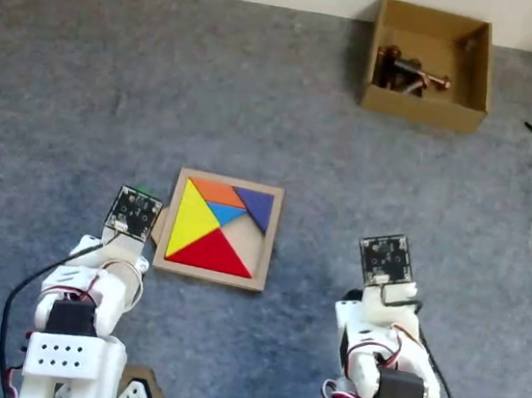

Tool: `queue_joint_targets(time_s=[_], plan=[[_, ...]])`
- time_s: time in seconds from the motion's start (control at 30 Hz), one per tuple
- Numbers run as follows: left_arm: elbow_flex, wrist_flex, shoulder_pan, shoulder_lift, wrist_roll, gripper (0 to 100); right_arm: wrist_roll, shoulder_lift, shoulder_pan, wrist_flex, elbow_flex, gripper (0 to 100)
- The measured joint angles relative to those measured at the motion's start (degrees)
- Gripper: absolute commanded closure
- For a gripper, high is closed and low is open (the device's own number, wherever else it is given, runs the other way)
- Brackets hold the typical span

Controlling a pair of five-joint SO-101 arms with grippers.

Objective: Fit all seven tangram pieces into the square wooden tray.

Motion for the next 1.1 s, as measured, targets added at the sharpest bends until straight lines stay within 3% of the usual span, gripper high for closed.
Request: queue_joint_targets(time_s=[0.27, 1.1], plan=[[0.00, 0.00, 0.00, 0.00, 0.00, 99, 0.09, 0.18, 0.00, 0.00, 5.98, 99.3], [0.00, 0.00, 0.00, 0.00, 0.00, 99, -4.48, 0.18, -1.32, 0.00, 6.15, 99.1]])
